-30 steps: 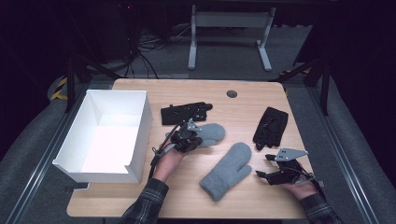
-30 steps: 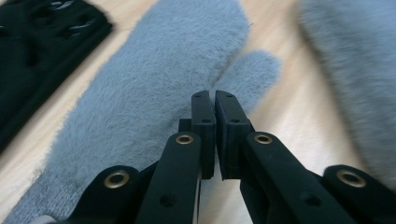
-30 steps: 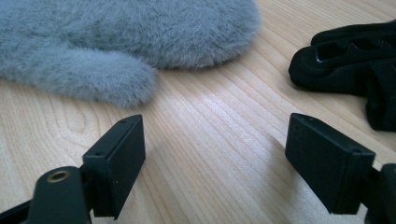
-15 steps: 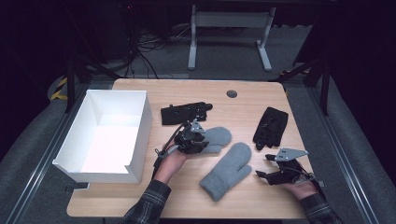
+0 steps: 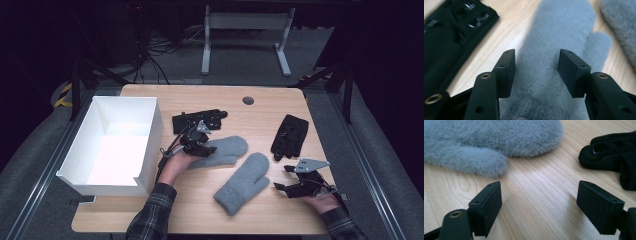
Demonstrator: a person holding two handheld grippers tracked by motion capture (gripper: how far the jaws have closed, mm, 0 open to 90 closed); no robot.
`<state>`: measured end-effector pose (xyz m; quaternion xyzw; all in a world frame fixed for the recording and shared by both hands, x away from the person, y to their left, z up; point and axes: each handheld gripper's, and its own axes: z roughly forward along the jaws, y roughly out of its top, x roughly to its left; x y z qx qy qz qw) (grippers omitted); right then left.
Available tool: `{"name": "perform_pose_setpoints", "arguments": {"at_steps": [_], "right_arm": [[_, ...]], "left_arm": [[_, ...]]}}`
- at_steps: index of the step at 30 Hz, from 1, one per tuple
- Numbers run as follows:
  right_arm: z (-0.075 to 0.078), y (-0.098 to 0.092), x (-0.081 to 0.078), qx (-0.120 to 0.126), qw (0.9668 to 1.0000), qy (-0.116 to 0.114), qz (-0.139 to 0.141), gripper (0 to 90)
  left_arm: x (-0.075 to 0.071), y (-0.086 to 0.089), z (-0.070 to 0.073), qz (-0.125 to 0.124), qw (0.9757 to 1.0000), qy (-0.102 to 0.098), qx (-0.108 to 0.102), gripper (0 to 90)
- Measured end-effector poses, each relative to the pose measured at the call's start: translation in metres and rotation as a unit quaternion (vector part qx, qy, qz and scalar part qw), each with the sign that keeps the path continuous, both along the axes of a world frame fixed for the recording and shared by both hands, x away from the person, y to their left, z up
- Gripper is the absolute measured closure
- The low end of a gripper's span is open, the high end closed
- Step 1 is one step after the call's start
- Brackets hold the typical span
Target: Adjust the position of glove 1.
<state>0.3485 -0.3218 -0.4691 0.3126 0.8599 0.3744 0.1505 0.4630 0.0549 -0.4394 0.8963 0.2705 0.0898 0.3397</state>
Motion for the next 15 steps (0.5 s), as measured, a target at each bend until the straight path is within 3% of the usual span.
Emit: {"name": "perform_pose_setpoints", "arguments": {"at_steps": [3,8,15], "right_arm": [[0.0,0.0,0.0,-0.001,1.0,0.0,0.0,20.9],[0.0,0.0,0.0,-0.001,1.0,0.0,0.0,20.9],[0.0,0.0,0.0,-0.001,1.0,0.0,0.0,20.9]], "left_arm": [[-0.004,-0.001,-0.002,0.002,1.0,0.002,0.001,54.0],[-0.011,-0.002,0.003,0.006,0.9997,0.02,0.012,52.3],[-0.032,-0.001,0.003,-0.014,0.9995,0.022,0.017,48.8]]}}
